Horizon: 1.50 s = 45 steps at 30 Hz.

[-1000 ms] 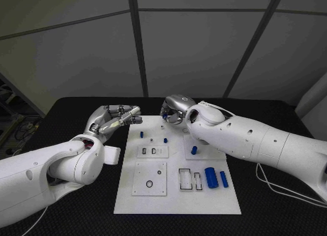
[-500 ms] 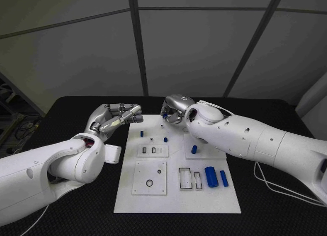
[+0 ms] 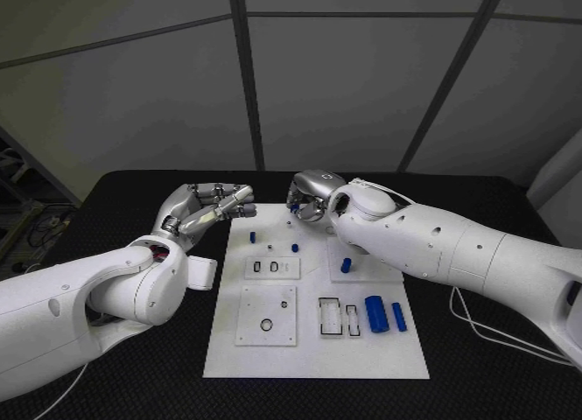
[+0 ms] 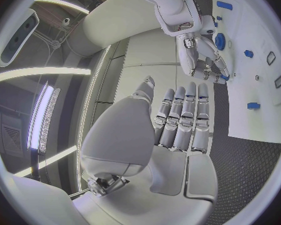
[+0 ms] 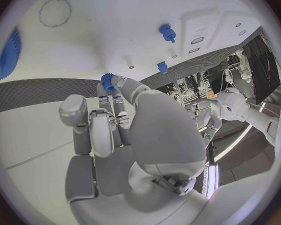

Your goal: Assemble the parts on the task board

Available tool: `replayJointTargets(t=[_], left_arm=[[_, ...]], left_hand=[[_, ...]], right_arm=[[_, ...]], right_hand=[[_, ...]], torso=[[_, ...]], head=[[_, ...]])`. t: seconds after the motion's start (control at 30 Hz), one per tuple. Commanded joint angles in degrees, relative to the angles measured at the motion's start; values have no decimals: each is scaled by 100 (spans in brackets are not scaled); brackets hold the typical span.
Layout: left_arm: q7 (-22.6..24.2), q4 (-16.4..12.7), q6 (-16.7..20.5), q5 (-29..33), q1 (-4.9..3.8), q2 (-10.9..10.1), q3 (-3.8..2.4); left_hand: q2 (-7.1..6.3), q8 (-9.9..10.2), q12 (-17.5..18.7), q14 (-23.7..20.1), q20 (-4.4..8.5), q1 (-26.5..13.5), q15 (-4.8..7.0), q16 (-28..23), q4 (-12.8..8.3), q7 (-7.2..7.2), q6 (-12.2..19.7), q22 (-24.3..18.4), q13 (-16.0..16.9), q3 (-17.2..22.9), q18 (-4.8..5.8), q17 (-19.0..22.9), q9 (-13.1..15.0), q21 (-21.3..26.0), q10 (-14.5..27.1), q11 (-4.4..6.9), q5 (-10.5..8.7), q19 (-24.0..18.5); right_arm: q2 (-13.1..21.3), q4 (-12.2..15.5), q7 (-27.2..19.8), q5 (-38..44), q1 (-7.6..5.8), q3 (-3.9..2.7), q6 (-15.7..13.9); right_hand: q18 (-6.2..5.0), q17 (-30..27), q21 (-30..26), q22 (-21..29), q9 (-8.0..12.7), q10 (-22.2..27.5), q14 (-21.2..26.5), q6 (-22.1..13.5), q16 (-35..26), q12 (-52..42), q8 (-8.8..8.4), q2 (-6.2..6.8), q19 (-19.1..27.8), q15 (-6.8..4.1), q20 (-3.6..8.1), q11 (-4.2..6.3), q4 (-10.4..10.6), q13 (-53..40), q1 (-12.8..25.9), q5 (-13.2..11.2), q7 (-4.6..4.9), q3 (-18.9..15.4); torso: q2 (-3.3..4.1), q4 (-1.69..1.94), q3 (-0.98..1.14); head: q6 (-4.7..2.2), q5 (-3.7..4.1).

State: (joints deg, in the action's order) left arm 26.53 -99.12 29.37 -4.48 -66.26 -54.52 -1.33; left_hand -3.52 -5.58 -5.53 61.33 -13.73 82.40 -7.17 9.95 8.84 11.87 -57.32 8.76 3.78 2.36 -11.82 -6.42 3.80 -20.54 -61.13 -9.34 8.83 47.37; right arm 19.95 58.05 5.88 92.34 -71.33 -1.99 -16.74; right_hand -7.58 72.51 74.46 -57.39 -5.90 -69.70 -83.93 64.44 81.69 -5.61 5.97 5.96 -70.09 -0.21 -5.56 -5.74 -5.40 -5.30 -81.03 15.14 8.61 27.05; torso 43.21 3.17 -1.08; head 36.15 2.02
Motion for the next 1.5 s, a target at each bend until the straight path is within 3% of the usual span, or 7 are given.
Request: replayJointTargets(t=[0.03,0.53,0.9,1.07,1.27,1.43,1.5], left_arm=[[20,-14,-84,-48,-11,6,-8],[-4,9,-107,-48,-24,7,-9],[-19,19,-118,-48,-33,-2,-9],[-27,21,-130,-48,-35,-19,-9],[-33,43,-142,-48,-35,-62,-9],[-40,51,-154,-48,-35,-95,-8],[-46,54,-165,-48,-35,-105,-8]], left_hand=[[0,29,12,-36,-18,-38,-14,-31,-3,45,6,-5,-4,-18,137,-1,-9,-9,12,-15,-18,-34],[1,34,17,-37,-19,-41,-16,-36,-4,47,8,-6,-4,-20,138,-1,-9,-8,16,-16,-21,-36],[2,40,23,-39,-20,-45,-18,-43,-5,50,11,-7,-4,-23,138,-1,-9,-8,21,-19,-24,-39],[4,47,29,-41,-22,-47,-20,-50,-8,51,15,-8,-4,-26,138,-2,-10,-7,26,-21,-26,-42],[4,49,32,-42,-22,-47,-21,-52,-10,51,16,-8,-4,-27,138,-2,-10,-7,29,-22,-26,-42],[4,50,33,-42,-22,-47,-21,-53,-10,51,17,-9,-5,-27,138,-2,-10,-7,30,-22,-27,-43],[4,52,35,-42,-23,-45,-21,-55,-12,50,18,-9,-5,-28,138,-2,-10,-7,32,-23,-27,-43]], right_arm=[[-19,-15,-63,-13,8,18,165],[-70,-106,-98,-40,8,20,232],[-10,-22,-109,-42,8,20,57],[186,248,-124,-84,9,20,-260],[750,918,-161,-285,10,12,-680],[1278,1398,-68,-517,5,-14,-576],[1493,1555,13,-650,3,-40,-396]], right_hand=[[106,-7,26,8,-8,-95,-301,-35,32,31,-38,-32,39,38,-4,108,-5,-114,22,3,18,25],[37,-189,-126,333,51,693,-248,-475,-37,209,-232,88,341,208,-150,-94,23,86,188,-54,146,131],[-28,-418,-306,657,99,1127,-186,-779,-138,187,-245,195,566,255,-213,-145,26,162,255,-69,136,53],[-54,-541,-420,836,119,1338,-140,-928,-196,153,-237,253,672,258,-254,-161,42,157,293,-86,81,-125],[-69,-614,-479,921,117,1364,-115,-954,-229,91,-226,270,712,250,-268,-153,60,145,307,-74,83,-249],[-68,-594,-486,908,90,1115,-130,-864,-214,-109,-189,220,668,222,-239,-103,116,108,321,-15,107,-339],[-19,-429,-365,675,68,751,-180,-774,-131,-303,-160,198,489,177,-216,-52,169,56,355,44,120,-354]], torso=[[4,-2,-1],[6,0,-3],[3,-7,3],[1,-14,6],[-9,-43,9],[-28,-88,17],[-39,-111,20]], head=[[14,-3],[-3,-12],[-7,-18],[-9,-17],[-43,-17],[-59,-18],[-69,-12]])
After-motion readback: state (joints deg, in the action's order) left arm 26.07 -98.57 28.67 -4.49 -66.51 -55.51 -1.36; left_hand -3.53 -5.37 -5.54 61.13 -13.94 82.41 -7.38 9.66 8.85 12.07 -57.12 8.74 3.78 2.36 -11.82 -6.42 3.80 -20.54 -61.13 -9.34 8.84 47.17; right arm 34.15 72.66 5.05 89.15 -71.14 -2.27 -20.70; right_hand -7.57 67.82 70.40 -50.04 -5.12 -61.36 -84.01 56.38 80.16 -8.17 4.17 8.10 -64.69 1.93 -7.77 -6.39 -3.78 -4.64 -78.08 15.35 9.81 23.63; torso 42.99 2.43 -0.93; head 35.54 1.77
